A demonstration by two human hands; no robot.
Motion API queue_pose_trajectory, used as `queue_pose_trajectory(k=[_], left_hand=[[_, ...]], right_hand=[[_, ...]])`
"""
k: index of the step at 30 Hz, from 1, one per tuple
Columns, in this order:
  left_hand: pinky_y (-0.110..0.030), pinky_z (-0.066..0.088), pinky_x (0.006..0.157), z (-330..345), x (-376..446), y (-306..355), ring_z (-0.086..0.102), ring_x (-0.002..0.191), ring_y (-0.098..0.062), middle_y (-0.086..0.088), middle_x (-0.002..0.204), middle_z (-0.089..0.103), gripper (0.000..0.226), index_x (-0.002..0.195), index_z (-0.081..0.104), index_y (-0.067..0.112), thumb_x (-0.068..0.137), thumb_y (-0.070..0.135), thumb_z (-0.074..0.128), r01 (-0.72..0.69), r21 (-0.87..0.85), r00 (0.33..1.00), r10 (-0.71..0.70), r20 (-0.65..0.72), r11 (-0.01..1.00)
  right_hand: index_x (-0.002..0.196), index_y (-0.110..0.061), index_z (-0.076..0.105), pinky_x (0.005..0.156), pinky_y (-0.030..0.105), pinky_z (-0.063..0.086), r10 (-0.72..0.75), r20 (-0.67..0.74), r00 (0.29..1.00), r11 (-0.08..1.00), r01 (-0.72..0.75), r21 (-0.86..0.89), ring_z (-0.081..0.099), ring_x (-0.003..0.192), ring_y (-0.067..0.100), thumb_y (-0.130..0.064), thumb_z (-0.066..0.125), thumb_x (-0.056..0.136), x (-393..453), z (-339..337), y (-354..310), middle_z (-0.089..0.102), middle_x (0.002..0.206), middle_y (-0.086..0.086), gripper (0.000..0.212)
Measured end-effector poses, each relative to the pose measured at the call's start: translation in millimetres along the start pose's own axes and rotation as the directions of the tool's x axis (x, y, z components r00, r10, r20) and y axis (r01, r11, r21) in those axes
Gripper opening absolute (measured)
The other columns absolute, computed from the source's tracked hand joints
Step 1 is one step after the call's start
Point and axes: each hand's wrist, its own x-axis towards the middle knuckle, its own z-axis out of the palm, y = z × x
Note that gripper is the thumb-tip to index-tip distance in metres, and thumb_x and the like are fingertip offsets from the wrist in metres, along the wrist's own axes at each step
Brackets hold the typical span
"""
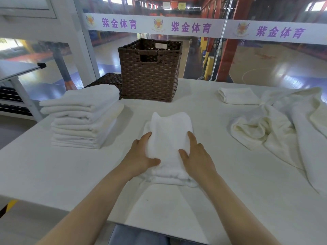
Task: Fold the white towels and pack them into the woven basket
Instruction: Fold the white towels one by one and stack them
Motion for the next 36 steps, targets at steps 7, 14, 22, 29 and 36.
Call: queue_pose_trajectory(k=[7,14,22,29,36], left_hand=[[-0.011,0.035,0.073,-2,6,4,0.047,0.098,-0.009,0.006,0.125,0.034,0.085,0.148,0.02,0.046,0.083,0.03,0.072,-0.172,0.144,0.981,0.183,-0.062,0.974],[-0.017,0.035,0.087,-49,24,24,0.044,0.107,-0.011,0.007,0.121,0.032,0.072,0.144,0.034,0.042,0.084,0.03,0.072,-0.215,0.152,0.958,0.238,-0.159,0.965],[-0.022,0.039,0.088,-168,44,62,0.046,0.109,-0.015,0.003,0.131,0.036,0.074,0.142,0.04,0.04,0.08,0.027,0.077,-0.242,0.2,0.896,0.298,-0.329,0.949],[-0.022,0.046,0.078,-283,51,52,0.049,0.11,-0.017,0.008,0.137,0.042,0.067,0.137,0.046,0.044,0.08,0.025,0.078,-0.149,0.185,0.911,0.208,-0.356,0.971],[-0.034,0.043,0.105,-346,74,6,0.049,0.12,-0.019,0.009,0.137,0.045,0.067,0.13,0.05,0.052,0.075,0.03,0.082,0.018,0.157,0.976,0.017,-0.216,0.987]], right_hand=[[0.154,-0.028,0.009,0.075,0.034,0.043,-0.042,-0.022,0.999,0.997,0.04,-0.072,0.059,0.096,0.028,-0.039,0.042,0.101,9,-11,-15,0.052,0.111,0.01,0.063],[0.153,-0.031,0.008,0.091,0.036,0.047,-0.143,-0.094,0.985,0.978,0.126,-0.166,0.058,0.109,0.026,-0.042,0.039,0.102,38,-45,-64,0.051,0.129,0.01,0.061],[0.154,-0.025,0.01,0.073,0.037,0.04,-0.351,-0.192,0.917,0.934,0.326,-0.149,0.057,0.104,0.034,-0.036,0.042,0.102,82,-93,-168,0.052,0.125,0.018,0.061],[0.15,-0.011,0.019,0.06,0.033,0.033,-0.455,-0.101,0.885,0.888,0.443,-0.123,0.052,0.09,0.029,-0.027,0.045,0.101,119,-95,-278,0.055,0.122,0.019,0.058],[0.13,-0.005,0.047,0.063,0.032,0.036,-0.355,0.04,0.934,0.921,0.357,-0.156,0.055,0.1,0.029,-0.012,0.043,0.097,136,-56,-345,0.057,0.117,0.011,0.033]])
